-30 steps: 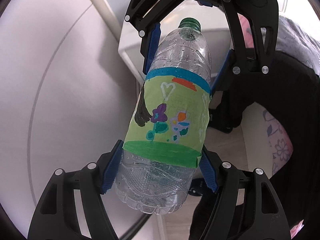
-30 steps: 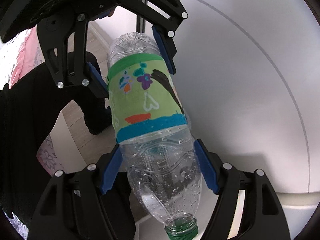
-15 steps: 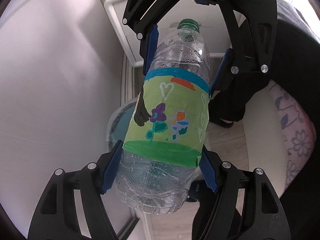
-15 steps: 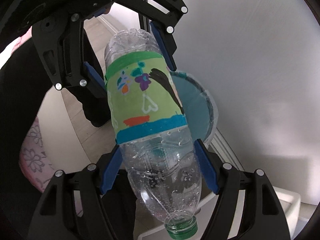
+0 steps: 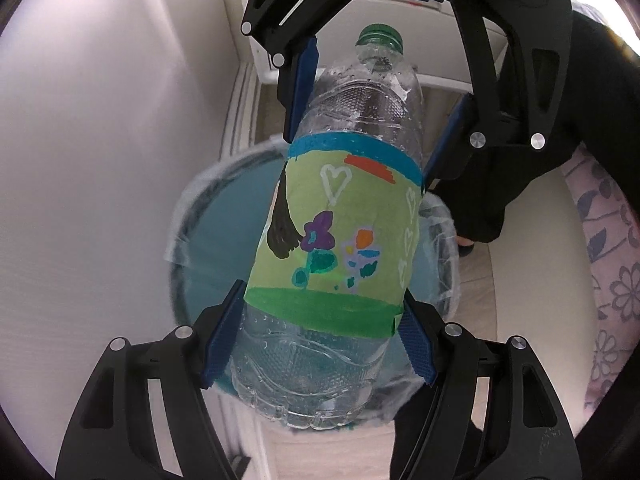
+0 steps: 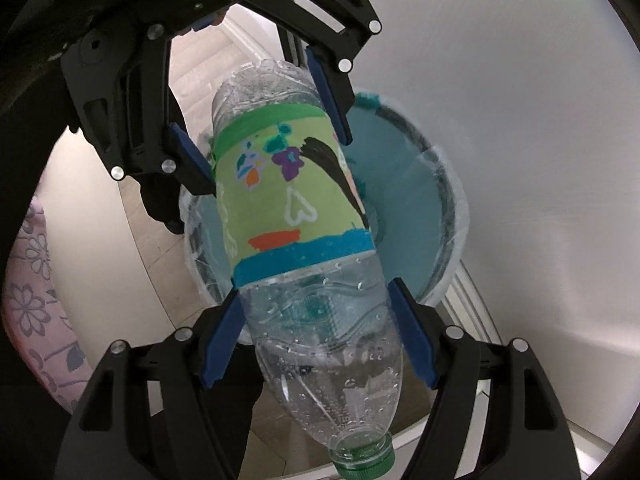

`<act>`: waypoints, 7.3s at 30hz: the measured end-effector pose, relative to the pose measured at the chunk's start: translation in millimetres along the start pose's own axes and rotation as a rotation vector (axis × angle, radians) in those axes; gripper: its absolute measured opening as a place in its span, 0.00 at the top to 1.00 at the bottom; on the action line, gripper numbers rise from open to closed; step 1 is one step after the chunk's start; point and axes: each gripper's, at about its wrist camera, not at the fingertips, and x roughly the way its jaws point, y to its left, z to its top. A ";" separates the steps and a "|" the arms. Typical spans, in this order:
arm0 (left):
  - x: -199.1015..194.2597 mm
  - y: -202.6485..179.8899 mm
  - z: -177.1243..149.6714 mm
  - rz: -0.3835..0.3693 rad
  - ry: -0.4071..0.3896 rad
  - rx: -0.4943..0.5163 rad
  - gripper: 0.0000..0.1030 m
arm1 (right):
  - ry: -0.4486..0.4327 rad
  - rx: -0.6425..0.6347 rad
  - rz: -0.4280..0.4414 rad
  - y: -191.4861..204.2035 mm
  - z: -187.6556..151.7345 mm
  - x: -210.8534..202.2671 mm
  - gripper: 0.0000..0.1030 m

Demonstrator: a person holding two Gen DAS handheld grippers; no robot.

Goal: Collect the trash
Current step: 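Lift the bottle with the left gripper and carry it over the trash bin, then open the left gripper to drop the bottle into the bin, then move both tools back toward the nightstand trash, then grasp the pink box with the left gripper while the right gripper grasps the red-printed bag, then carry the pink box and plastic bag over the trash bin with both grippers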

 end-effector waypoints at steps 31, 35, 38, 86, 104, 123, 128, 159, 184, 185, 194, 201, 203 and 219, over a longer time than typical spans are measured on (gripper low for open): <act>3.6 -1.8 -7.3 0.042 -0.021 -0.085 0.06 | -0.088 0.028 -0.149 31.5 -3.4 -20.0 0.06; -21.5 -5.9 -0.5 0.070 -0.055 -0.108 0.06 | -0.142 0.109 -0.182 32.0 -12.0 -51.0 0.06; -41.7 -5.6 5.4 0.091 -0.094 -0.148 0.06 | -0.206 0.217 -0.208 29.7 -27.8 -79.3 0.06; -196.0 -132.2 379.7 0.019 -0.490 0.130 0.06 | -0.683 1.490 -0.765 112.8 -472.7 -351.8 0.06; -136.6 -87.5 503.0 0.052 -0.398 0.256 0.06 | -0.711 1.617 -0.657 49.4 -498.5 -333.6 0.06; -65.1 -61.6 544.8 0.000 -0.295 0.328 0.06 | -0.637 1.612 -0.619 6.1 -514.1 -307.3 0.06; -55.5 -57.0 552.0 -0.022 -0.273 0.316 0.06 | -0.614 1.605 -0.625 0.3 -515.1 -304.7 0.06; -77.5 -72.0 538.8 -0.011 -0.317 0.294 0.45 | -0.689 1.653 -0.661 12.2 -516.1 -318.7 0.83; -180.0 -100.2 427.3 0.076 -0.446 0.110 0.45 | -0.758 1.512 -0.703 98.9 -434.1 -369.5 0.83; -186.1 -100.5 420.6 0.082 -0.449 0.103 0.45 | -0.765 1.504 -0.702 101.2 -428.6 -371.4 0.83; -231.4 -96.7 367.6 0.140 -0.481 0.049 0.45 | -0.784 1.431 -0.682 106.8 -387.4 -378.4 0.83; -251.9 -83.6 310.1 0.187 -0.479 -0.020 0.45 | -0.794 1.348 -0.636 101.8 -334.8 -371.8 0.83; -255.5 -79.1 291.3 0.198 -0.476 -0.046 0.45 | -0.796 1.329 -0.621 98.7 -321.8 -368.9 0.83; -250.5 -47.8 147.4 0.259 -0.408 -0.265 0.45 | -0.759 1.190 -0.421 80.5 -210.7 -303.5 0.83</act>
